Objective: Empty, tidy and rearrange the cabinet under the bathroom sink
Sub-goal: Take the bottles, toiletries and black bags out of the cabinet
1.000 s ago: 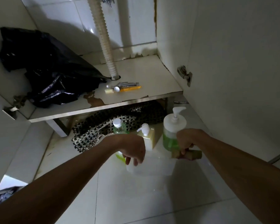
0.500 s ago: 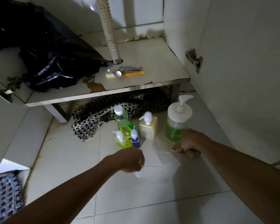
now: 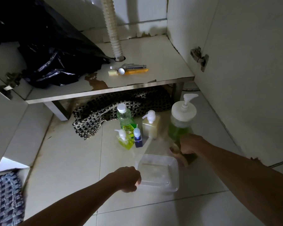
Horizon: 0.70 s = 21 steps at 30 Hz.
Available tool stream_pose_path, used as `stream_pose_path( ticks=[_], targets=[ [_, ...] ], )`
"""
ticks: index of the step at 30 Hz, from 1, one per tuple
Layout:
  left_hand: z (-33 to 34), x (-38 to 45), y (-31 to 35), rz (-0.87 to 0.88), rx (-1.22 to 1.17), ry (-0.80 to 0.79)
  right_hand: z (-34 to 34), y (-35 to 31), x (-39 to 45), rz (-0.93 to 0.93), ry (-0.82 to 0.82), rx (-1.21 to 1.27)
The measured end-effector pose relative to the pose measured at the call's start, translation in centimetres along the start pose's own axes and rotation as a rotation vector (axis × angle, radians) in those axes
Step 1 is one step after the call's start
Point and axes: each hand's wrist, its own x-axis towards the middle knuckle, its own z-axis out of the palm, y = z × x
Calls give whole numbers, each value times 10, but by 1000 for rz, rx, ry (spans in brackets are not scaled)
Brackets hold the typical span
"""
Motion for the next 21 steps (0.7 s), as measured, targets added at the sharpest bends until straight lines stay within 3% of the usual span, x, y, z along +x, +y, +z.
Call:
stream_pose_path(
  ticks=[5, 8, 11, 16, 19, 21],
  targets=[
    [-25, -8, -7, 53, 5, 8, -24, -17, -5, -69, -67, -2],
    [-70, -18, -19, 99, 26, 58, -54, -31, -10, -152, -216, 29],
    [-133, -28, -41, 78, 46, 105, -92, -46, -23, -267, -242, 133],
    [-242, -52, -93, -67, -450, 227, -147, -63, -44, -407, 119, 326],
    [-262, -42, -129, -91, -628, 577, -163, -63, -38, -402, 375, 433],
    [-261, -21, -152, -153, -577, 818, -173, -64, -26, -355, 475, 424]
  ],
)
